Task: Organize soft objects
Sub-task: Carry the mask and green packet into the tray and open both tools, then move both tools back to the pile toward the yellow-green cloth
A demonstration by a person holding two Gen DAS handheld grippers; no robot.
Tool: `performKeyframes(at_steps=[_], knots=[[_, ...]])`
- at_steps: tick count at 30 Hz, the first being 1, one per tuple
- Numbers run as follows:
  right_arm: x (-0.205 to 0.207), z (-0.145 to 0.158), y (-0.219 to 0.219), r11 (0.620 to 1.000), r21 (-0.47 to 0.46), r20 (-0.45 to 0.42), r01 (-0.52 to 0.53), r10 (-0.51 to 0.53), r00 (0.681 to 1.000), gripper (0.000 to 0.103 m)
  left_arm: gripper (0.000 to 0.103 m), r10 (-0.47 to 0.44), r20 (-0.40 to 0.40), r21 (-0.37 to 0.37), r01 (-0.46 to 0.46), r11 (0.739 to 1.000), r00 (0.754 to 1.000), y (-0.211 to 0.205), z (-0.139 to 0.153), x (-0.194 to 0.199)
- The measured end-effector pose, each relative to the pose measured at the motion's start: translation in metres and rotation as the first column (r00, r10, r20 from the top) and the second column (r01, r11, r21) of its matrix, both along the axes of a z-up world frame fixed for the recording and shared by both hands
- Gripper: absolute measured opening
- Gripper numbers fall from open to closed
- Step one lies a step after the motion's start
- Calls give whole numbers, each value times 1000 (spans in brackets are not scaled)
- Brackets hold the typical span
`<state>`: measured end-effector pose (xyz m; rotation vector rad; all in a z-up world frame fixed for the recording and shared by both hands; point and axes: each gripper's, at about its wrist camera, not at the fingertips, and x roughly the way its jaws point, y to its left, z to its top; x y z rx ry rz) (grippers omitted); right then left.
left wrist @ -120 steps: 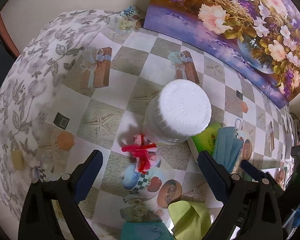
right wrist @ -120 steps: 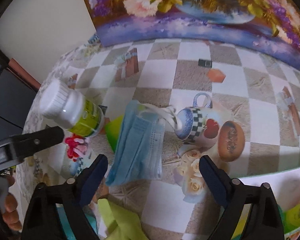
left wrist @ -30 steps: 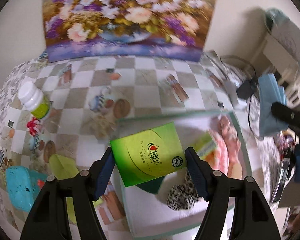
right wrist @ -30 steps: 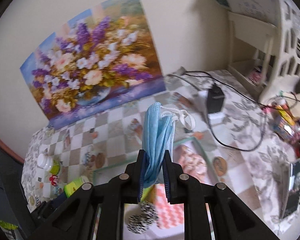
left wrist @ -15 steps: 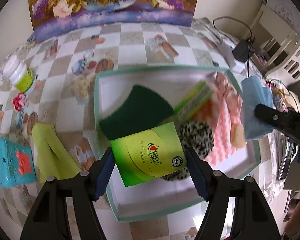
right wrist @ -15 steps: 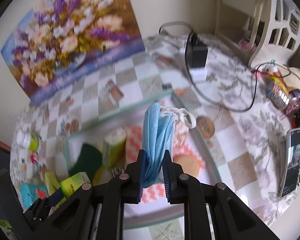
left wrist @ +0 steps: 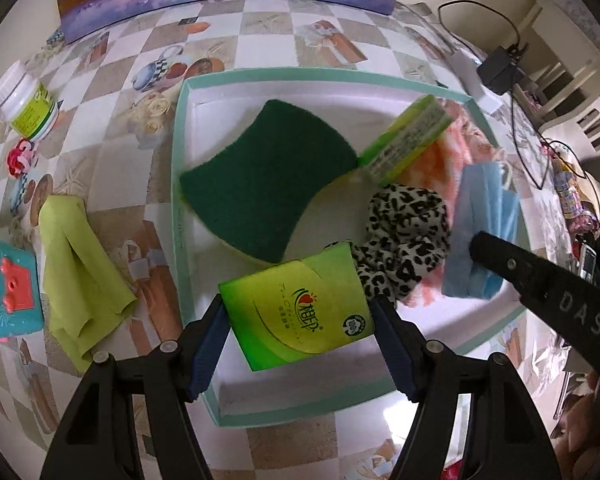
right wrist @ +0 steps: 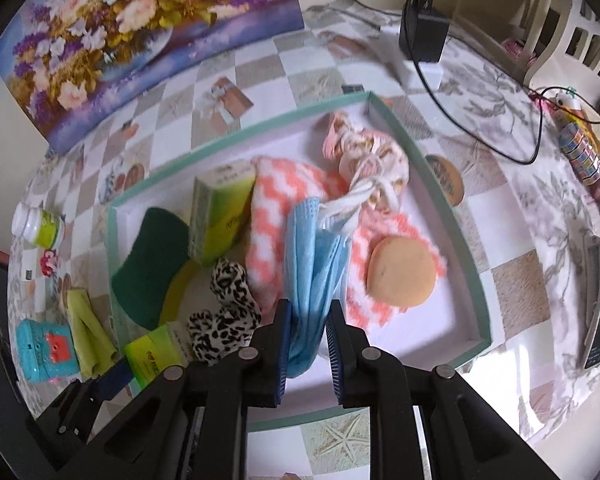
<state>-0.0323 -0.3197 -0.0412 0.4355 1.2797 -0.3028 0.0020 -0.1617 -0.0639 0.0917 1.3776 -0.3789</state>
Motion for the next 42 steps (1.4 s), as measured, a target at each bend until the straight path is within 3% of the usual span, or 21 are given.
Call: performKeyframes(at_steps=[6, 12, 23, 25, 27, 36, 42], knots=[[3, -9, 4, 1000, 6, -30, -9, 9, 999, 21, 72, 16, -14, 13, -15, 1000, 1000, 3, -7, 3], [3, -4, 2, 1000, -5, -30, -1, 1, 1000, 44, 73, -7, -8, 7, 7, 1000, 1000, 0, -1, 3], [1, 35, -2, 998, -50, 76, 27, -23, 997, 53, 81, -28, 68, -36, 31, 999, 997, -4, 35, 3], [-1, 42, -3, 998, -57, 98, 36, -31, 995, 54, 88, -17, 98, -52, 22, 998, 995, 3, 45, 7], [-3, 49, -5, 997, -63, 117, 47, -39, 992, 55, 94, 16, 136, -61, -8, 998, 991, 9, 54, 11], [0, 48, 0, 997, -76, 107, 24, -16, 994, 59, 96, 185, 215, -54, -177, 983, 959, 57, 68, 34], [7, 44, 12, 996, -82, 97, -16, 24, 995, 71, 96, 248, 233, -39, -246, 969, 940, 87, 71, 46]])
